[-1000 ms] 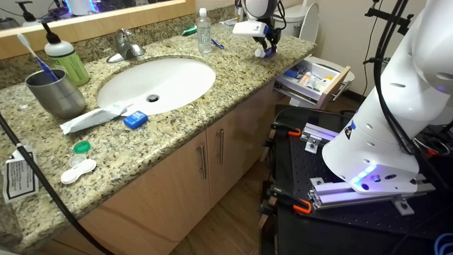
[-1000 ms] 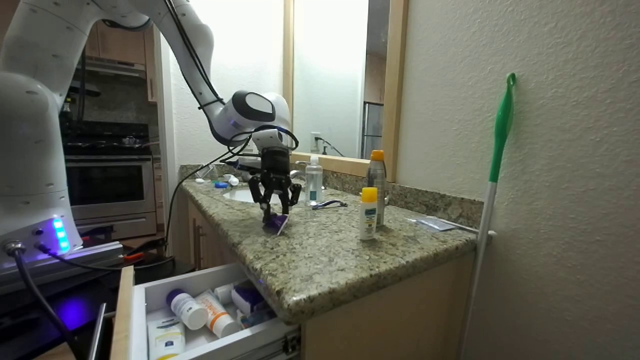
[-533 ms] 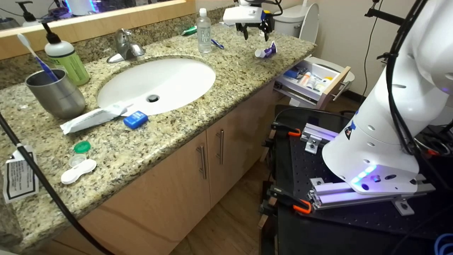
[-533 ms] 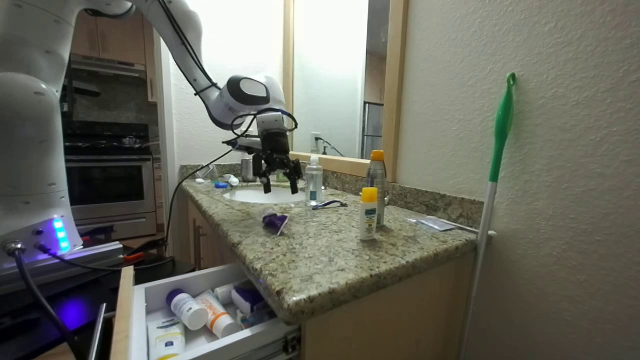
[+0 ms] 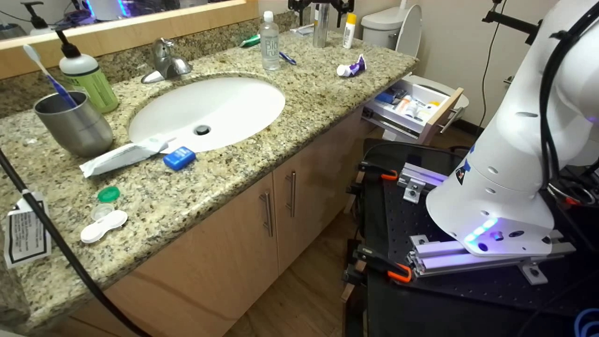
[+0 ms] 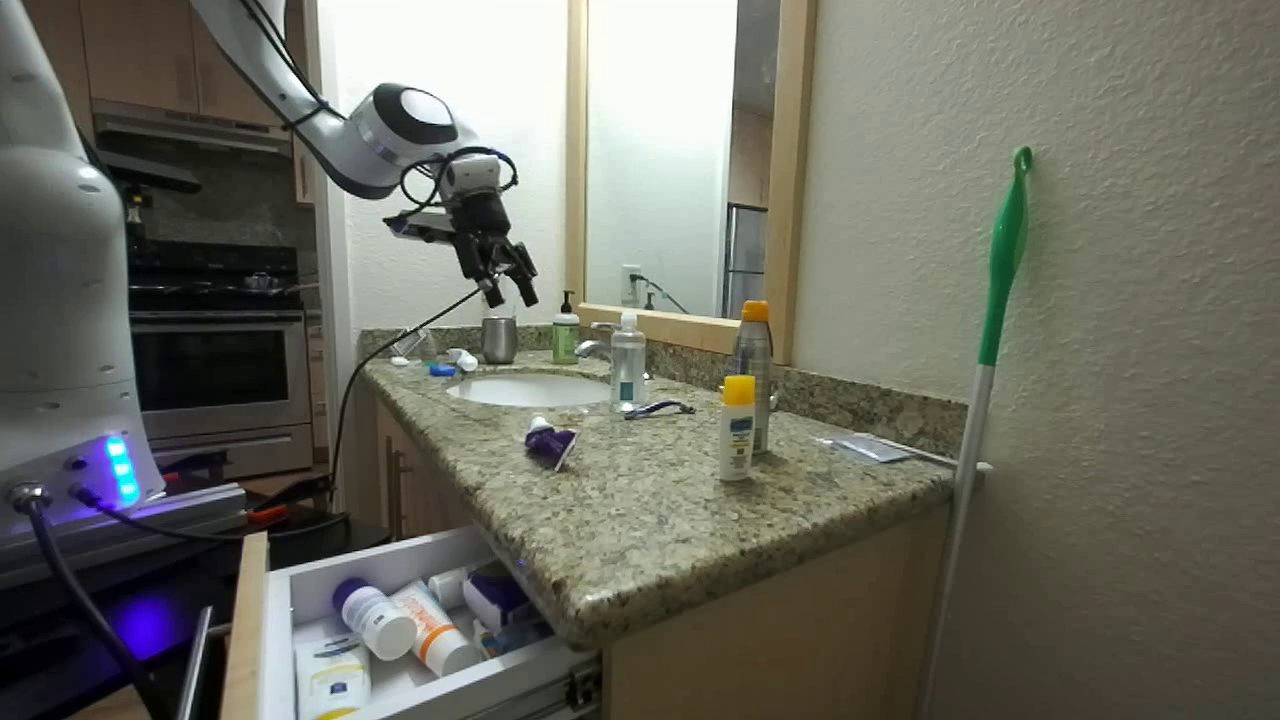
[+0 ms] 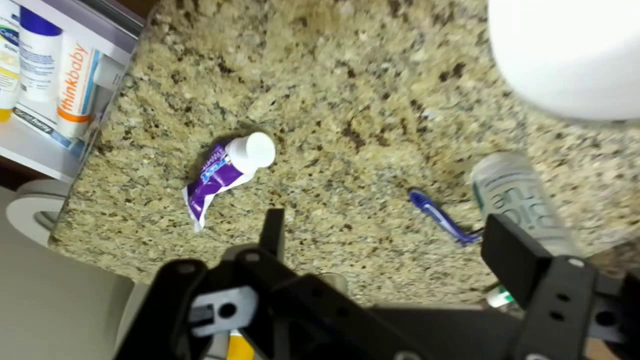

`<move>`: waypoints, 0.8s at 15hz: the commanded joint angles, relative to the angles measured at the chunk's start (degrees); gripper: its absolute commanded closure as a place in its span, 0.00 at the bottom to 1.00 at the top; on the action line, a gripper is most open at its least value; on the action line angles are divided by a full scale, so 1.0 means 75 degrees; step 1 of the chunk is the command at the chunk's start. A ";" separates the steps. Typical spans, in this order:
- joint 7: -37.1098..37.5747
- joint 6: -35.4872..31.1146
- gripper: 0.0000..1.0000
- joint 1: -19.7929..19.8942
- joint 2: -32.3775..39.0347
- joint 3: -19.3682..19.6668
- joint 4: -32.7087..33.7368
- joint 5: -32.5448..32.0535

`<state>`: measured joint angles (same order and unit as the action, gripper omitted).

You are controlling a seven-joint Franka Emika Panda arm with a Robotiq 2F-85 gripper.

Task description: Move the purple tube of tooth paste to the right, move the blue object to the right, move the white tube to the right, remove the toothbrush from the silver cup and place it on the right side of the counter

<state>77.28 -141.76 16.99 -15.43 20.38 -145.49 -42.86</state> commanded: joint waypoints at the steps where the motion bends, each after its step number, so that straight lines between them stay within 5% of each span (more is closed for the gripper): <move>1: -0.0760 0.0132 0.00 -0.0052 -0.1809 -0.0924 -0.1425 0.0286; 2: -0.1094 0.0281 0.00 -0.0183 -0.2280 -0.1161 -0.1673 0.0581; 3: -0.0615 -0.0025 0.00 0.0246 -0.1208 -0.1179 -0.0952 0.0437; 6: -0.0643 0.0012 0.00 0.0311 -0.1531 -0.1433 -0.1089 0.0561; 8: -0.1533 -0.0613 0.00 -0.0326 -0.1226 -0.1222 -0.1134 0.1493; 12: -0.2203 -0.1070 0.00 -0.1221 -0.0881 -0.2333 -0.0863 0.3228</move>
<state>64.29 -147.08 11.90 -25.05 7.91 -153.60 -26.41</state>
